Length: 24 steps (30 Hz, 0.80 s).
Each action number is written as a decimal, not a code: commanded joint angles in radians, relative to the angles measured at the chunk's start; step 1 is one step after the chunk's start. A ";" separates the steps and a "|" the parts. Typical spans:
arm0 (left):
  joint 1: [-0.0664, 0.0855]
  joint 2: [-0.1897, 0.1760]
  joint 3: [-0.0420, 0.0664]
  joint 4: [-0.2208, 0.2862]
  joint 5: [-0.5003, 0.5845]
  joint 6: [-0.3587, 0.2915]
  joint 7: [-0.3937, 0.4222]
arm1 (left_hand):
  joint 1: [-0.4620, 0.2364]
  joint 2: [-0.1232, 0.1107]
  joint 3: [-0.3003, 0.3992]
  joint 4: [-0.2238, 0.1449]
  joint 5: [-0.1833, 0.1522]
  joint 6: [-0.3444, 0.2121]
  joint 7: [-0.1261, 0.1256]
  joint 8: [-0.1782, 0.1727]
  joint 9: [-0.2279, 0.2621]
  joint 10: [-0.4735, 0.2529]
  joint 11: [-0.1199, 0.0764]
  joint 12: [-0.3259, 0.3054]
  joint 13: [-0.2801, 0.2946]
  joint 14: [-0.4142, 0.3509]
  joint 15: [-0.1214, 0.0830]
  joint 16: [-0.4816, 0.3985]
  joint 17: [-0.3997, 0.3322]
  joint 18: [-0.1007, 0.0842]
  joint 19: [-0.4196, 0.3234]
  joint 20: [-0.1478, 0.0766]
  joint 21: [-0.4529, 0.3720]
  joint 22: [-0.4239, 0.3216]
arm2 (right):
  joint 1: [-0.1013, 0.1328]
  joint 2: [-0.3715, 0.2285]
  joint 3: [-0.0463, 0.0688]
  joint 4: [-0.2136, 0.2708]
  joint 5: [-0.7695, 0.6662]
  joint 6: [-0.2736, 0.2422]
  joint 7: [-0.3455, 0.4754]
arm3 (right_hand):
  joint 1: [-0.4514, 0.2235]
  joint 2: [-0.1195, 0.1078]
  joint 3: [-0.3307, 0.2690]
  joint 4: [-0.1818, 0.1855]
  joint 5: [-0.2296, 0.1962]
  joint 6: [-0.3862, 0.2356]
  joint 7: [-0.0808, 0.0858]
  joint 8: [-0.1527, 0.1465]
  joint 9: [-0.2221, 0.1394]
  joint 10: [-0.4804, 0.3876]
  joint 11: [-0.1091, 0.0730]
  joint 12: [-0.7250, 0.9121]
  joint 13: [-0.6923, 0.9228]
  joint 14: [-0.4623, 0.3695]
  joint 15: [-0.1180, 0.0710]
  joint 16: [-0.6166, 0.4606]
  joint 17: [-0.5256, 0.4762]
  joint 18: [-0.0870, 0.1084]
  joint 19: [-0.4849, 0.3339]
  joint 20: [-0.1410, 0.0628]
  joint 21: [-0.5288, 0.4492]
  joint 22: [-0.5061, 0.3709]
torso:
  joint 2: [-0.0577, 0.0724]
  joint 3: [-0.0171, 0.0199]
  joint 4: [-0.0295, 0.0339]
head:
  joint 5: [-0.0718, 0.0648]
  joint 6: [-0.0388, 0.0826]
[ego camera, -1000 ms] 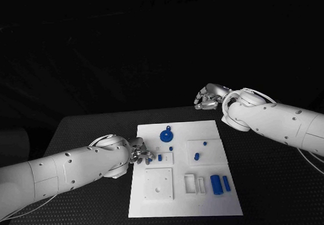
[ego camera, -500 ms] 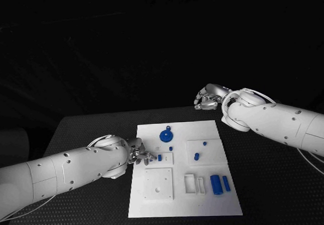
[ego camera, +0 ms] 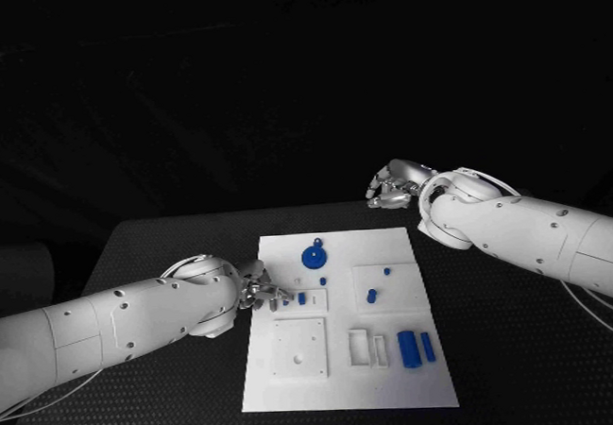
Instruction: Assemble the parts on the task board
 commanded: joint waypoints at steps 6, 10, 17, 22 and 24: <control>0.002 -0.028 0.083 0.017 0.172 -0.025 0.087 | 0.040 -0.048 0.016 0.032 -0.006 -0.085 0.031 -0.029 -0.007 -0.064 0.023 -0.038 -0.013 -0.057 0.022 -0.038 -0.016 -0.003 -0.044 -0.119 -0.025 0.005 | -0.002 -0.004 0.000 -0.001 -0.003 0.009 0.009 | -0.007 0.000 -0.008 -0.001 0.007 0.002 0.008 -0.005 0.001 -0.008 0.000 0.007 -0.001 -0.008 -0.001 -0.004 0.001 0.024 -0.001 -0.007 -0.005 0.017 | -0.001 0.0004 0.0005 | -0.005 0.003; 0.018 -0.031 0.095 0.024 0.249 -0.088 0.186 | 0.086 -0.052 0.014 0.016 -0.005 -0.201 0.080 -0.077 -0.020 -0.158 0.071 -0.103 -0.041 -0.137 0.072 -0.100 -0.043 -0.027 -0.119 -0.091 -0.082 -0.011 | -0.002 -0.004 0.000 -0.003 -0.002 0.008 0.009 | -0.007 0.000 -0.008 -0.001 0.007 0.002 0.008 -0.005 0.001 -0.008 0.000 0.007 -0.001 -0.009 -0.001 -0.004 0.001 0.024 -0.001 -0.007 -0.005 0.017 | -0.001 0.0004 0.0004 | -0.006 0.006; 0.029 0.003 0.098 0.005 0.192 -0.196 0.359 | 0.298 0.036 0.028 -0.176 0.108 -0.257 0.127 -0.081 -0.015 -0.293 0.127 -0.260 -0.127 -0.257 0.161 -0.242 -0.115 -0.063 -0.234 -0.012 -0.200 -0.053 | -0.003 -0.002 0.000 -0.009 0.003 0.007 0.013 | -0.007 0.000 -0.008 -0.001 0.007 0.000 0.009 -0.006 0.001 -0.008 0.001 0.007 -0.002 -0.009 -0.001 -0.004 0.001 0.024 -0.001 -0.007 -0.005 0.016 | 0.000 -0.0001 -0.0012 | -0.010 0.013; 0.029 0.038 0.098 -0.006 0.029 -0.233 0.428 | 0.429 0.031 0.055 -0.281 0.116 -0.271 0.140 -0.086 -0.028 -0.323 0.172 -0.403 -0.218 -0.241 0.189 -0.276 -0.138 -0.053 -0.227 0.020 -0.225 -0.061 | -0.003 0.001 0.000 -0.012 0.004 0.007 0.014 | -0.007 0.000 -0.008 -0.001 0.007 -0.001 0.009 -0.007 0.000 -0.008 0.001 0.007 -0.002 -0.009 0.000 -0.004 0.001 0.024 -0.001 -0.007 -0.006 0.016 | 0.000 0.0000 -0.0001 | -0.013 0.016; 0.029 0.055 0.098 -0.014 -0.047 -0.237 0.446 | 0.477 0.021 0.056 -0.288 0.106 -0.279 0.143 -0.095 -0.041 -0.313 0.185 -0.478 -0.263 -0.229 0.191 -0.278 -0.140 -0.046 -0.217 0.023 -0.230 -0.057 | -0.004 0.002 0.000 -0.012 0.004 0.006 0.014 | -0.007 0.000 -0.008 -0.001 0.007 -0.001 0.009 -0.007 0.000 -0.008 0.001 0.007 -0.002 -0.009 0.000 -0.004 0.001 0.024 -0.001 -0.007 -0.006 0.016 | 0.000 0.0000 -0.0001 | -0.013 0.015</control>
